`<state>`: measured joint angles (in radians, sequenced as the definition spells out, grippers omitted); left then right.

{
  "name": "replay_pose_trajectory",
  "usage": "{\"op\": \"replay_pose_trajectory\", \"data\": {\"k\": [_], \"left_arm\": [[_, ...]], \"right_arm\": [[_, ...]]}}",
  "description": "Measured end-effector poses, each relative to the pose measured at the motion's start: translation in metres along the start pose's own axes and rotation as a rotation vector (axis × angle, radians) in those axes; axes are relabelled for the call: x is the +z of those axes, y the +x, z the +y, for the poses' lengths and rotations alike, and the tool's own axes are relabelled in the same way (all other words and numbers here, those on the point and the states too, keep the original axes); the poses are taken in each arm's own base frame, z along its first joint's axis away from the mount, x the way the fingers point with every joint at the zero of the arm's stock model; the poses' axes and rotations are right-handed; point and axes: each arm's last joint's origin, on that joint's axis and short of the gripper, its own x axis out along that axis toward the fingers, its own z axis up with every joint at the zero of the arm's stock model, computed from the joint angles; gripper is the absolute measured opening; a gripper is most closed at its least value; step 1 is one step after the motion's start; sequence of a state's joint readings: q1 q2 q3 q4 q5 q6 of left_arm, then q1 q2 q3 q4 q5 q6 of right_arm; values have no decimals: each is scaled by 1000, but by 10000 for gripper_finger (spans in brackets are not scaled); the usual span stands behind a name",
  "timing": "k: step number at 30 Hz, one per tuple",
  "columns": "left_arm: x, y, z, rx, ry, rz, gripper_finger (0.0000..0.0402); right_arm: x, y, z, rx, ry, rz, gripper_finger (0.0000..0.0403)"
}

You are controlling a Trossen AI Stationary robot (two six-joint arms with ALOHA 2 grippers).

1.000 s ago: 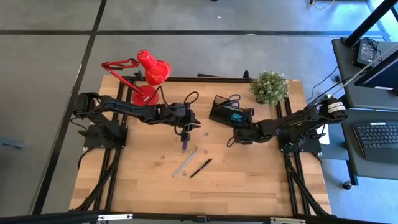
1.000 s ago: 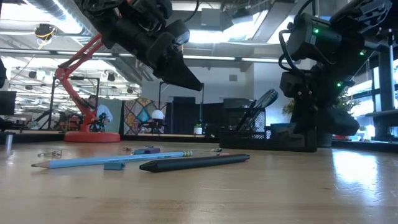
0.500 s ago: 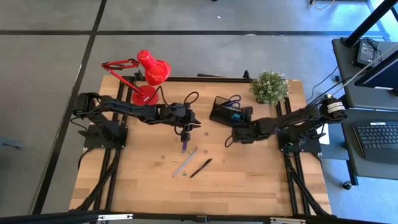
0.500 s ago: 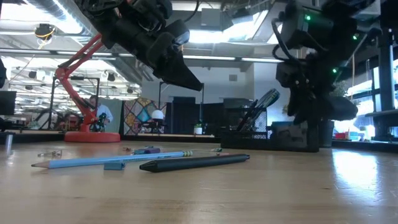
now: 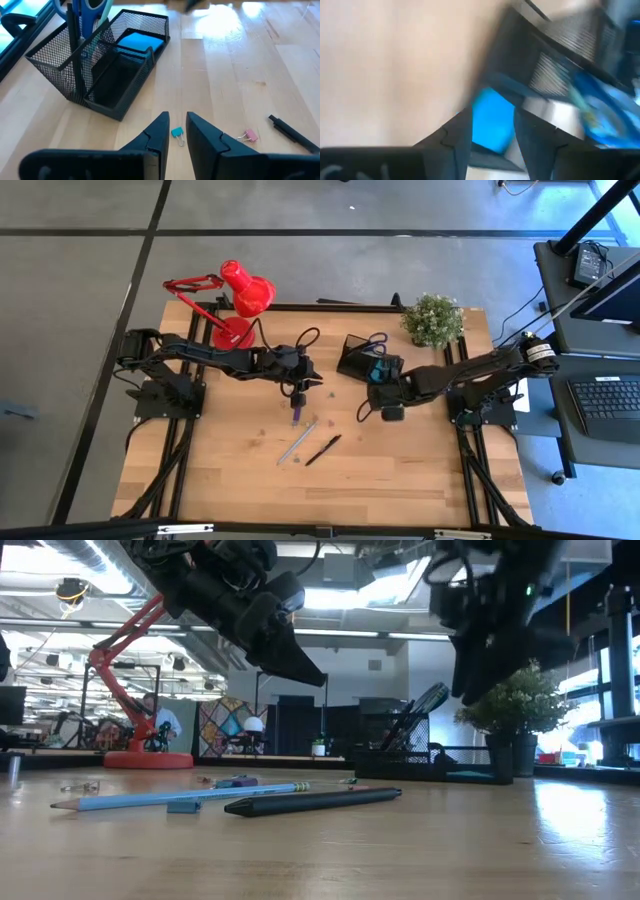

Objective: Pick and place office supplies into organizer
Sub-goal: Put the black pen into the black desk organizer

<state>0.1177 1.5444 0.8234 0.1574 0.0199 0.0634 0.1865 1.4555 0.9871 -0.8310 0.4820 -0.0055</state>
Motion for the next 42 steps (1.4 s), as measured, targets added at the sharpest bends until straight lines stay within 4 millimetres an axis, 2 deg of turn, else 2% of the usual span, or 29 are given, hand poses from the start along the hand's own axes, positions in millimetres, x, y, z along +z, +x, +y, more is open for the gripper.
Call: {"op": "replay_pose_trajectory", "data": {"k": [4, 8, 17, 24, 30, 42], "left_arm": [[0, 0, -1, -27, 2, -3, 57], [0, 0, -2, -66, 3, -7, 56], [-5, 0, -11, -153, -1, 49, 56], [-4, 0, -16, -167, 9, 46, 56], [-3, 0, -16, -166, -5, 37, 56], [-2, 0, -16, -165, -5, 19, 59]], "right_arm": [[13, -7, 14, 182, 46, -162, 147], [21, -3, 32, 282, -11, -363, 147], [9, 20, 51, 324, -10, -576, 147], [4, 28, 57, 513, 60, -795, 147], [-6, 40, 63, 512, 71, -838, 147], [4, 72, 84, 533, 14, -915, 147]]}}
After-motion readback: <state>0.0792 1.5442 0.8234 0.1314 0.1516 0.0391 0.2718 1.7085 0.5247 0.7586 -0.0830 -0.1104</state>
